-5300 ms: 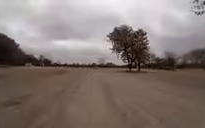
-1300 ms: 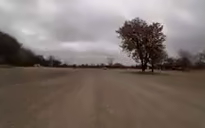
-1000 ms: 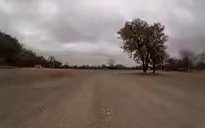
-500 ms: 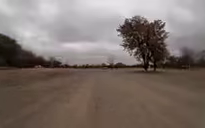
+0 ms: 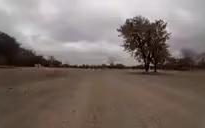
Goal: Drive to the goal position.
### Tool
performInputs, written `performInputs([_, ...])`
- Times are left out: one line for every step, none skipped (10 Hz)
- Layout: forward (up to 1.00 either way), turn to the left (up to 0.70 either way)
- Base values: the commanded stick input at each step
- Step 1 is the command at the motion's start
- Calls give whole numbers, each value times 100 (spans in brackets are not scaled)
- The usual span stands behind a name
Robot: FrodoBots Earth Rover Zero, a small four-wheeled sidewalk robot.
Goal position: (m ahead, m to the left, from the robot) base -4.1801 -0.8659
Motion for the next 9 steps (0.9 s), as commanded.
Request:
performInputs([70, -1])
performInputs([70, -1])
performInputs([70, -1])
performInputs([70, -1])
performInputs([70, -1])
performInputs([70, -1])
performInputs([70, -1])
performInputs([70, -1])
performInputs([70, -1])
